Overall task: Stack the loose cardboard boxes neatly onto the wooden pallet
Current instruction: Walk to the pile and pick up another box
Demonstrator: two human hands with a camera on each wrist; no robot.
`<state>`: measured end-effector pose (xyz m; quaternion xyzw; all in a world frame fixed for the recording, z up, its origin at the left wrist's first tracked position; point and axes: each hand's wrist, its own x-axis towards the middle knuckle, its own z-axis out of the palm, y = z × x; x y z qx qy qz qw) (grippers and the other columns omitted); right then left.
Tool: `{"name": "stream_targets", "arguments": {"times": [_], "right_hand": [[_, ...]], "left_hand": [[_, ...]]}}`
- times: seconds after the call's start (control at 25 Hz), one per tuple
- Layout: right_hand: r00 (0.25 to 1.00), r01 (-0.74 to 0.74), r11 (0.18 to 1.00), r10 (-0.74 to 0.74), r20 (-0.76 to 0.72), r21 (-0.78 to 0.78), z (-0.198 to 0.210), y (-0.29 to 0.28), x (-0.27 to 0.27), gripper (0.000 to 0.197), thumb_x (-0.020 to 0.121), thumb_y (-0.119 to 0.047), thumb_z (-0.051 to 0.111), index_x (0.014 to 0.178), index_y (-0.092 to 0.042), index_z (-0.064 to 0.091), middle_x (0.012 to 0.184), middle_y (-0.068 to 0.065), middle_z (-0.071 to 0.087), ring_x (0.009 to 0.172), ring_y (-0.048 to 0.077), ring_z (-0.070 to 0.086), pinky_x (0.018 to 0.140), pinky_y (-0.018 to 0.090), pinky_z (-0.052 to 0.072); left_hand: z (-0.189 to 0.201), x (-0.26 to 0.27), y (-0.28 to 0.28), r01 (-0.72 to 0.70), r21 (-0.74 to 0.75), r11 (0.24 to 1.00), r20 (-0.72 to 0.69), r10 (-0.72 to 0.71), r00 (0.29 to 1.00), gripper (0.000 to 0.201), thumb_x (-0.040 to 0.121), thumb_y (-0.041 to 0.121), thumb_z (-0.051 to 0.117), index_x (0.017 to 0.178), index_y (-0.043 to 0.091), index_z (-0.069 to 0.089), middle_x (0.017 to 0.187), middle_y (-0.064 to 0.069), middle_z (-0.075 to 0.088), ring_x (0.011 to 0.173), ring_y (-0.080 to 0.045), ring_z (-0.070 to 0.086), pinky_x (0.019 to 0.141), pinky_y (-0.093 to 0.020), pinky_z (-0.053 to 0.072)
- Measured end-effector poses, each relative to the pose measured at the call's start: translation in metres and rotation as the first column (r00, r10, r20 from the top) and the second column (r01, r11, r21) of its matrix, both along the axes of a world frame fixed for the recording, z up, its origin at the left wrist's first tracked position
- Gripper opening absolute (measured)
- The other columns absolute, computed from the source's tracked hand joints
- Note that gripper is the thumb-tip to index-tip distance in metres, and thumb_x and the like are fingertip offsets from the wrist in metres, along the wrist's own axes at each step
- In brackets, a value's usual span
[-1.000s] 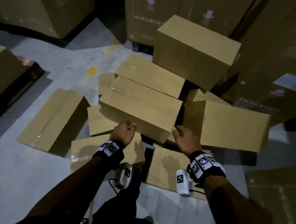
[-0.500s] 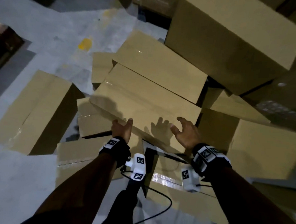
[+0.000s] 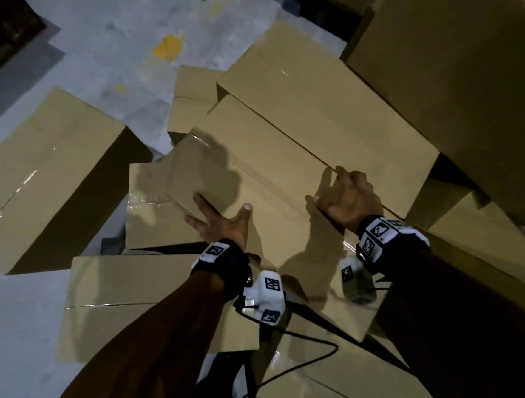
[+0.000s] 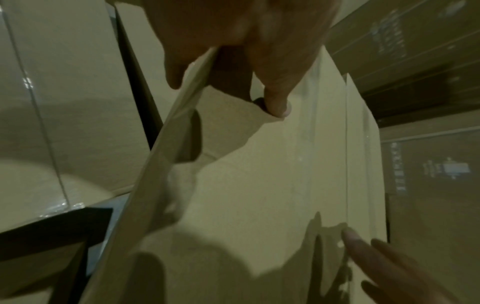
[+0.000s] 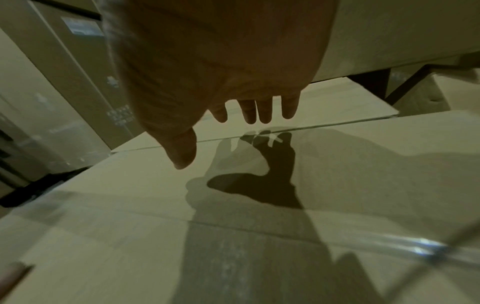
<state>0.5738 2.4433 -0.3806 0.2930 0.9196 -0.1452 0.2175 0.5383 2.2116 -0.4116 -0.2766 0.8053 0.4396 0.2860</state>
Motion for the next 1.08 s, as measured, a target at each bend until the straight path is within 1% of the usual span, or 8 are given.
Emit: {"name": "stream_targets", "arguments": {"times": [0.12, 0.28, 0.48, 0.56, 0.68, 0.8, 0.92, 1.08], "right_hand": [[0.999, -0.049, 0.996, 0.049, -0.003, 0.071, -0.012, 0.004, -0.014, 0.083, 0.087, -0.066, 0.058, 0.153, -0.027, 0.027, 0.148, 0.012, 0.032, 0.135, 0.037, 0.035, 0.108, 0.046, 0.035], [0.995, -0.095, 0.985, 0.096, 0.004, 0.141, -0.018, -0.008, -0.023, 0.084, 0.087, -0.070, 0.052, 0.152, -0.021, 0.029, 0.142, 0.013, 0.034, 0.130, 0.036, 0.035, 0.106, 0.045, 0.033], [0.993, -0.115, 0.981, 0.115, 0.012, 0.153, -0.010, -0.023, -0.026, 0.091, 0.083, -0.076, 0.053, 0.144, -0.010, 0.036, 0.137, 0.015, 0.038, 0.125, 0.036, 0.039, 0.100, 0.046, 0.037], [0.993, -0.120, 0.990, 0.119, 0.020, 0.075, 0.000, -0.025, -0.029, 0.092, 0.080, -0.074, 0.061, 0.141, -0.010, 0.036, 0.137, 0.014, 0.042, 0.124, 0.036, 0.044, 0.100, 0.046, 0.043], [0.991, -0.123, 0.984, 0.127, 0.030, -0.127, 0.016, -0.030, -0.033, 0.099, 0.074, -0.068, 0.075, 0.145, -0.020, 0.024, 0.144, 0.012, 0.048, 0.126, 0.035, 0.053, 0.103, 0.046, 0.046], [0.965, -0.238, 0.946, 0.256, 0.056, -0.220, 0.025, -0.036, -0.032, 0.115, 0.073, -0.060, 0.081, 0.155, -0.043, 0.002, 0.156, 0.010, 0.041, 0.136, 0.036, 0.047, 0.112, 0.049, 0.040], [0.961, -0.255, 0.931, 0.275, 0.041, -0.261, 0.028, -0.040, -0.026, 0.123, 0.073, -0.053, 0.084, 0.153, -0.054, -0.009, 0.162, 0.008, 0.032, 0.142, 0.037, 0.040, 0.115, 0.050, 0.037], [0.956, -0.281, 0.925, 0.292, 0.004, -0.257, 0.026, -0.042, -0.008, 0.124, 0.071, -0.055, 0.084, 0.147, -0.062, -0.014, 0.162, 0.009, 0.031, 0.144, 0.037, 0.036, 0.113, 0.055, 0.037]], "left_hand": [[-0.010, 0.006, 0.000, -0.083, 0.111, 0.990, -0.060, 0.090, 0.994, 0.105, 0.088, 0.042, 0.071, 0.153, 0.044, -0.012, 0.162, -0.009, -0.023, 0.145, -0.037, 0.027, 0.107, -0.039, 0.035], [-0.014, 0.008, -0.008, -0.114, 0.148, 0.982, -0.087, 0.128, 0.988, 0.105, 0.089, 0.039, 0.071, 0.152, 0.047, -0.012, 0.163, -0.009, -0.019, 0.146, -0.038, 0.026, 0.109, -0.039, 0.033], [-0.013, 0.013, -0.018, -0.154, 0.184, 0.971, -0.107, 0.176, 0.979, 0.106, 0.087, 0.036, 0.074, 0.154, 0.046, -0.008, 0.164, -0.013, -0.012, 0.148, -0.037, 0.020, 0.113, -0.042, 0.028], [-0.018, 0.020, -0.030, -0.167, 0.199, 0.966, -0.154, 0.199, 0.968, 0.107, 0.086, 0.033, 0.076, 0.156, 0.040, -0.004, 0.164, -0.017, -0.003, 0.149, -0.035, 0.018, 0.114, -0.041, 0.025], [-0.030, 0.033, -0.050, -0.150, 0.242, 0.959, -0.279, 0.216, 0.936, 0.108, 0.084, 0.029, 0.078, 0.158, 0.029, -0.001, 0.164, -0.008, 0.007, 0.149, -0.020, 0.016, 0.121, -0.041, 0.019], [-0.033, 0.044, -0.059, -0.175, 0.291, 0.940, -0.271, 0.257, 0.927, 0.109, 0.084, 0.030, 0.078, 0.158, 0.030, -0.002, 0.158, 0.011, 0.011, 0.144, -0.006, 0.015, 0.122, -0.046, 0.021], [-0.028, 0.057, -0.054, -0.237, 0.316, 0.918, -0.231, 0.318, 0.920, 0.109, 0.084, 0.041, 0.075, 0.157, 0.035, -0.005, 0.164, 0.007, 0.007, 0.149, -0.014, 0.016, 0.122, -0.044, 0.021], [-0.014, 0.088, -0.033, -0.380, 0.326, 0.865, -0.140, 0.442, 0.886, 0.103, 0.091, 0.030, 0.070, 0.157, 0.036, -0.009, 0.164, 0.001, 0.011, 0.142, -0.012, 0.025, 0.109, -0.022, 0.022]]}}
